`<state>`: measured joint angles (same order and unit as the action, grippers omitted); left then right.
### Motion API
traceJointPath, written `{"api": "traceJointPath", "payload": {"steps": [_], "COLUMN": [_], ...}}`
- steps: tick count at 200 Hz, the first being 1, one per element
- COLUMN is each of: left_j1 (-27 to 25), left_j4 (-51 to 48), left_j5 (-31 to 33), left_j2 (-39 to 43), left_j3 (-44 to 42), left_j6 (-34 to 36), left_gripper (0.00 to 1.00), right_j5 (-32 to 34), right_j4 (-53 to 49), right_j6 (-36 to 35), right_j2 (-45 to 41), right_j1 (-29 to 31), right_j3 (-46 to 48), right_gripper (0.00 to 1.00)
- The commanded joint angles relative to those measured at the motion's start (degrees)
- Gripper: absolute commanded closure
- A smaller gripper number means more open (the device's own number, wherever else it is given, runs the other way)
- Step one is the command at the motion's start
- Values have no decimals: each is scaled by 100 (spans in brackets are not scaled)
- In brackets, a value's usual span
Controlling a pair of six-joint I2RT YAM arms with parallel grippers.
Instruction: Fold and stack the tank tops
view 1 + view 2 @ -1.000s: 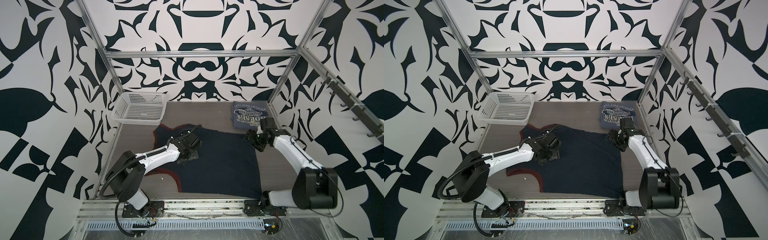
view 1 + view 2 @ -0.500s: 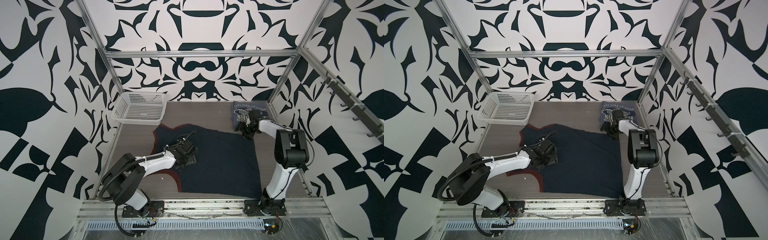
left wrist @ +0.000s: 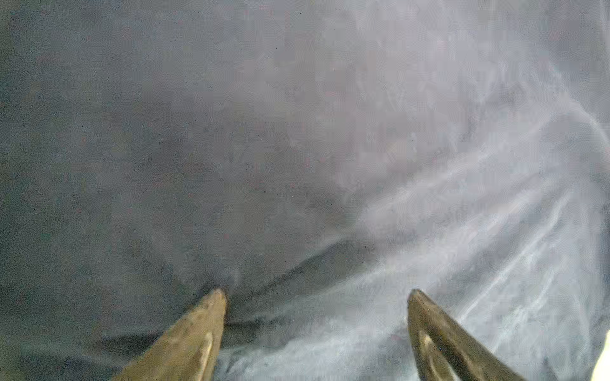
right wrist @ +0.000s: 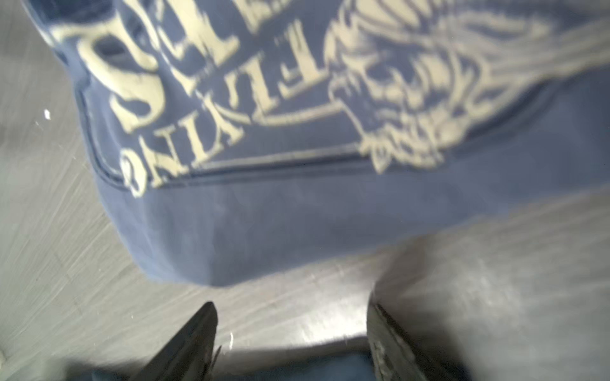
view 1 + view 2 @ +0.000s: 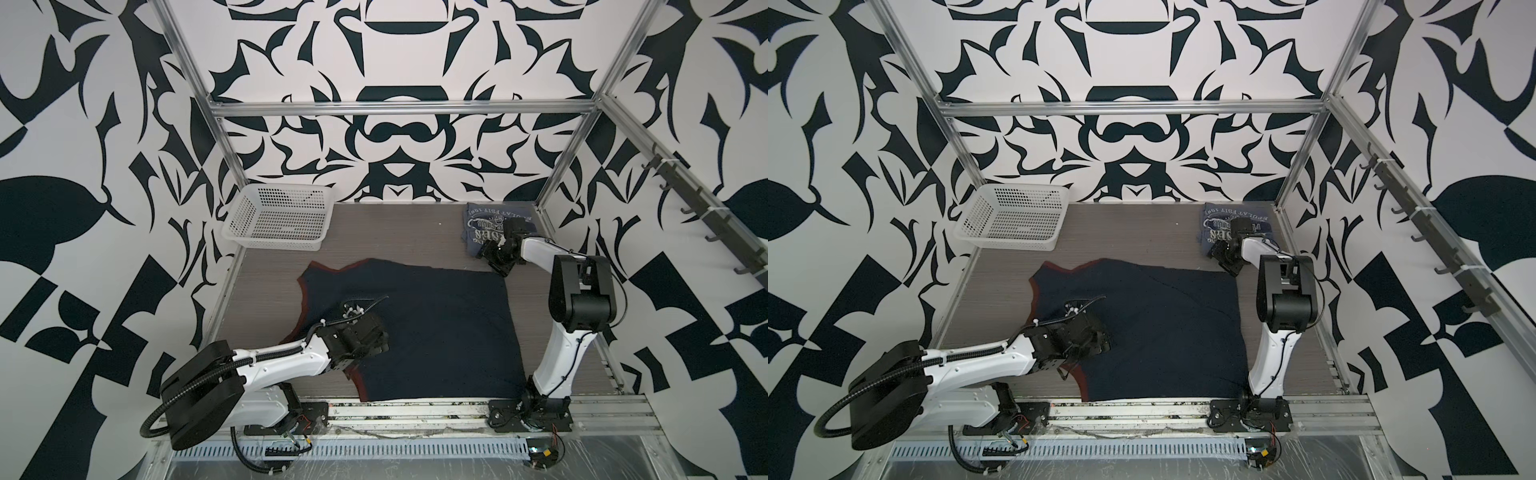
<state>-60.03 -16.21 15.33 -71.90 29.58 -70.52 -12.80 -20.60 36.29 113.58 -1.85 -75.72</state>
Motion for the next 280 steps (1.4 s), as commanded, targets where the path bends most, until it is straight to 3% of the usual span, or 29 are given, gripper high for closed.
{"api": "traceJointPath", "payload": {"steps": [1, 27, 56, 92, 154, 201, 245, 280], "left_j1": [-265, -153, 961, 2130, 3700, 4147, 4176, 4181], "left_j4": [-1735, -2078, -1940, -2328, -2722, -2790, -2855, -2838], "left_j5": [-341, 90, -142, -212, -346, -655, -810, -869], "left_j2": [-11, 520, 517, -789, -3055, -3943, -4314, -4403], "left_j3": [-457, -33, 1139, 2992, 5055, 5701, 5961, 5972], "left_j6": [-693, -462, 843, 2230, 2933, 3174, 3211, 3211], "left_gripper": [10, 9, 9, 9, 11, 14, 14, 14], "right_j5": [99, -31, -156, 36, 293, 153, -7, -88], "right_j4": [-84, -209, -452, -722, -1258, -1405, -1409, -1369], "right_j6": [-162, -425, -507, -569, -694, -720, -707, -702], "right_j2": [186, 117, -344, -912, -682, -376, -247, -421], "right_j1": [143, 360, 400, 191, 90, 89, 131, 224], "right_j3": [-196, -474, -532, -212, -222, -255, -210, -144], "right_gripper": [27, 28, 28, 28, 32, 46, 57, 79]}}
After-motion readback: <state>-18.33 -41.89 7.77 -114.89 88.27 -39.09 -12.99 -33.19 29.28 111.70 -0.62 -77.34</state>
